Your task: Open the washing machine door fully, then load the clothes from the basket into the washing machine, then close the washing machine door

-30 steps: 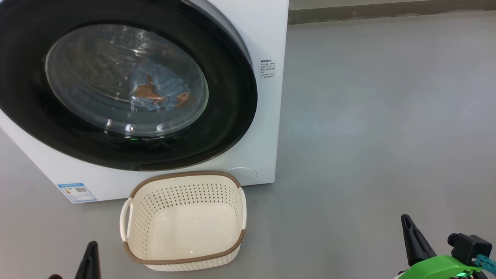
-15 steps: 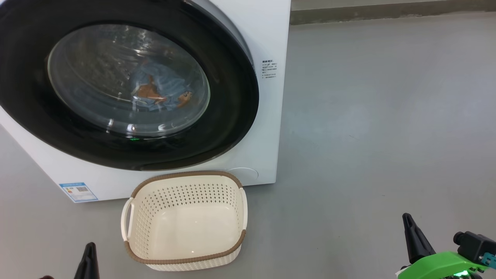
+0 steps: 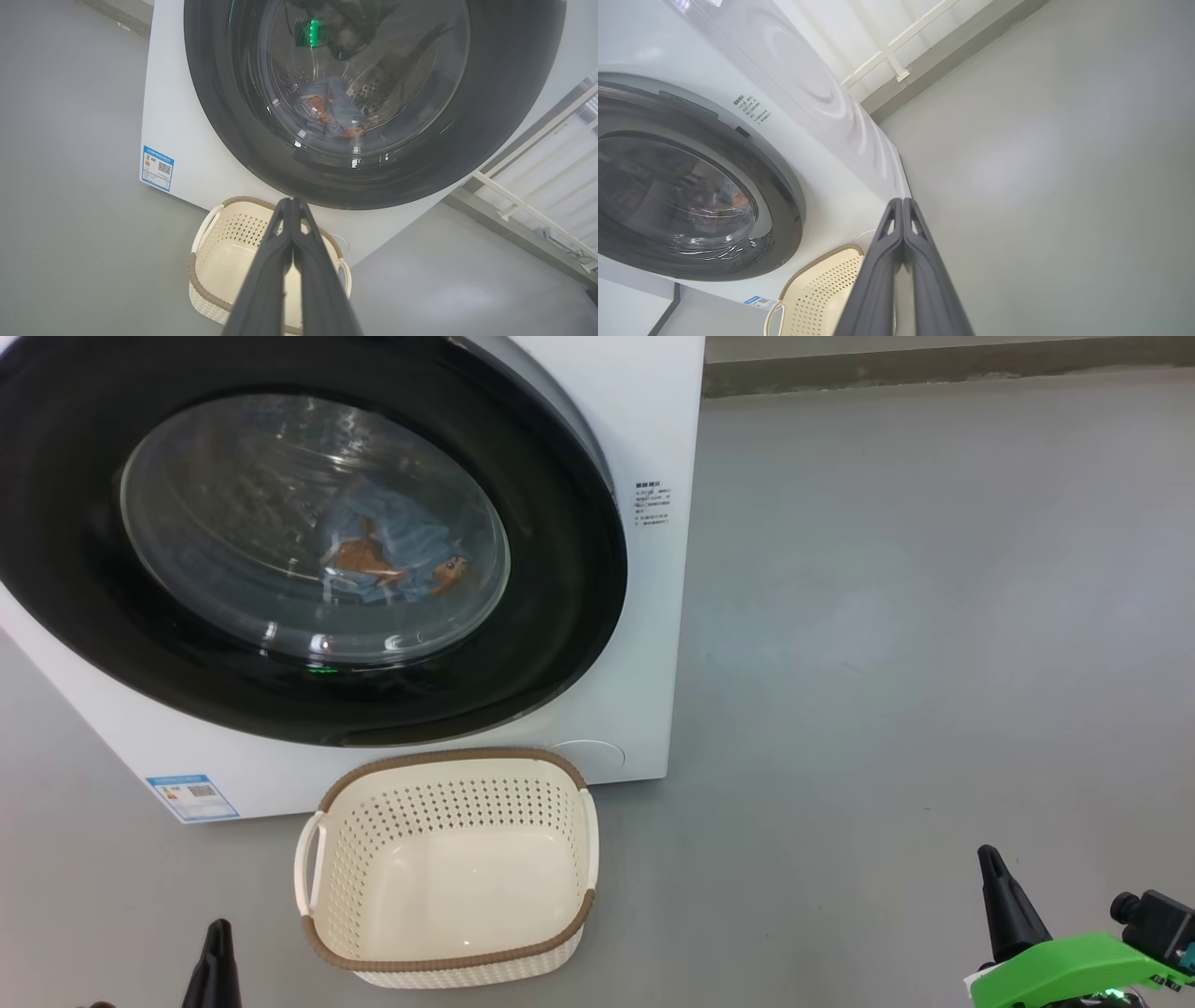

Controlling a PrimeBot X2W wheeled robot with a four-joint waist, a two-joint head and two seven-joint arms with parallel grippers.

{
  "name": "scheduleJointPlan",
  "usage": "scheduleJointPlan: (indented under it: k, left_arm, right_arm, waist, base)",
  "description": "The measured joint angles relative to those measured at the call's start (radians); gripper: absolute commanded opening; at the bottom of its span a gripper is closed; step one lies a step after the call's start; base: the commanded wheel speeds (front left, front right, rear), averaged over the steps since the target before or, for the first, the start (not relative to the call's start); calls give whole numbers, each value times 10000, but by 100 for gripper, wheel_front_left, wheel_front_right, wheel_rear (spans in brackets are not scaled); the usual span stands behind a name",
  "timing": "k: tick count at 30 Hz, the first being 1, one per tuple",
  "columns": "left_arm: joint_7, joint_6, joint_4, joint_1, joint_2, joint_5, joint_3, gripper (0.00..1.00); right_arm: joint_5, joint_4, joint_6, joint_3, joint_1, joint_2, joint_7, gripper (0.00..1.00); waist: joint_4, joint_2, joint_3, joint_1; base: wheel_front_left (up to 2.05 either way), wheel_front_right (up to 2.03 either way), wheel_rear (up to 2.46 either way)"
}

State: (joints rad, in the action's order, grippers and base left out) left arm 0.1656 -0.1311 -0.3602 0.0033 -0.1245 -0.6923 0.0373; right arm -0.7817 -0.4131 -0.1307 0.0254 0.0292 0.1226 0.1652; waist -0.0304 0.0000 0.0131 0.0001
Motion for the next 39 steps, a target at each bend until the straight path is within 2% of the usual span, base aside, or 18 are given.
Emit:
scheduleJointPlan:
  k: [39]
  left_arm:
    - [-1191,2,305,-244,372,-3848,188,0]
  right_arm:
    - [-3496,550,0,-658,91,-320,-1172,0]
  waist:
    - [129,0,-54,0]
  base:
    - [0,0,0]
